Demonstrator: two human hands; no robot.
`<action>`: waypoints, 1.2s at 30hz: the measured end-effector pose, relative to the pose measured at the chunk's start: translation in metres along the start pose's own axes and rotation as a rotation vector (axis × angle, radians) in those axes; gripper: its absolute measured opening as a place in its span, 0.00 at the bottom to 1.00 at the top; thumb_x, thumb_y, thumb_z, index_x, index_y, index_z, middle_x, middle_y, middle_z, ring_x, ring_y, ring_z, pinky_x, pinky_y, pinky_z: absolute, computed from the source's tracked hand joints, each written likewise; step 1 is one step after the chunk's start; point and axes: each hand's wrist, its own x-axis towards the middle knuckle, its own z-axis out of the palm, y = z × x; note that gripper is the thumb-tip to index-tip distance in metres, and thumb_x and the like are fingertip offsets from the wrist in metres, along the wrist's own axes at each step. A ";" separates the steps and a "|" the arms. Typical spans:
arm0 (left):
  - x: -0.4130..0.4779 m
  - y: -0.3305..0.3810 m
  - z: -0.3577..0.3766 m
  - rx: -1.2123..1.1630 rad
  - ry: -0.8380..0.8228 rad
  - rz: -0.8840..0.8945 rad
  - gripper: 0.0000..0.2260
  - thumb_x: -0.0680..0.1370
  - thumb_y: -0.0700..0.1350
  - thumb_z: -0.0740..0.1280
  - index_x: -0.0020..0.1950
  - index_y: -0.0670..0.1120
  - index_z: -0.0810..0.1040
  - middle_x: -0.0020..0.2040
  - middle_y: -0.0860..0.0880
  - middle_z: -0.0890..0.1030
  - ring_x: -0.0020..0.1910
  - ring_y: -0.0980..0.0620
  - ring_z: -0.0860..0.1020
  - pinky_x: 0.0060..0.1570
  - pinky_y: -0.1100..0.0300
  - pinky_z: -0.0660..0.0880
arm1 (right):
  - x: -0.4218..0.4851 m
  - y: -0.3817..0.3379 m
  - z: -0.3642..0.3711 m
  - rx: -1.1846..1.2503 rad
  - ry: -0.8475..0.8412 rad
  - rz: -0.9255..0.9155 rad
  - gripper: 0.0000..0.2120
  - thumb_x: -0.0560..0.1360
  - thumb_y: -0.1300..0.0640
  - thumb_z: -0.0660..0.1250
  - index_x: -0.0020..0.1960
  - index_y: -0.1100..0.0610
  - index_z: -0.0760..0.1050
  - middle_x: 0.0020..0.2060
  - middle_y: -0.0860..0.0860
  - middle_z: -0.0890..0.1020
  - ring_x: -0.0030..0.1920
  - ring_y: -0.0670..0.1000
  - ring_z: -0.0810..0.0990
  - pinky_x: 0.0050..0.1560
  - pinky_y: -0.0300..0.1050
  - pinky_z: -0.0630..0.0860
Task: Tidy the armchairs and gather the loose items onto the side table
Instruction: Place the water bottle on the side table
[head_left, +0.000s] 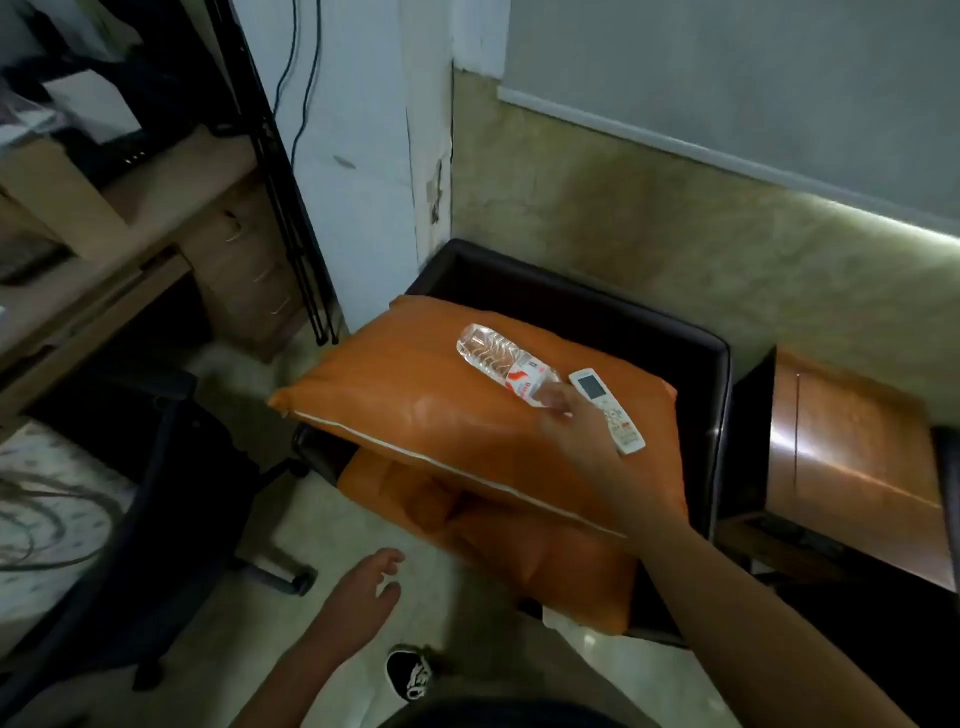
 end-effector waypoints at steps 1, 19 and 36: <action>0.003 -0.002 -0.001 0.005 -0.011 -0.022 0.15 0.81 0.42 0.64 0.63 0.58 0.69 0.57 0.55 0.76 0.58 0.56 0.75 0.55 0.63 0.69 | 0.010 -0.001 0.002 -0.014 0.040 -0.026 0.19 0.77 0.60 0.69 0.67 0.49 0.76 0.59 0.46 0.80 0.56 0.45 0.78 0.51 0.30 0.71; 0.019 0.003 0.000 0.097 -0.153 -0.146 0.11 0.81 0.46 0.62 0.61 0.59 0.69 0.50 0.55 0.80 0.49 0.59 0.78 0.44 0.72 0.69 | 0.087 0.026 0.023 -0.432 -0.174 0.064 0.42 0.73 0.44 0.72 0.79 0.41 0.53 0.65 0.56 0.73 0.59 0.58 0.77 0.59 0.54 0.77; 0.025 -0.027 0.000 0.216 -0.427 0.000 0.11 0.80 0.44 0.61 0.60 0.57 0.72 0.45 0.51 0.80 0.33 0.56 0.74 0.34 0.62 0.70 | -0.100 0.063 0.058 0.007 0.086 0.245 0.37 0.70 0.33 0.68 0.75 0.29 0.56 0.61 0.46 0.76 0.55 0.45 0.80 0.54 0.47 0.82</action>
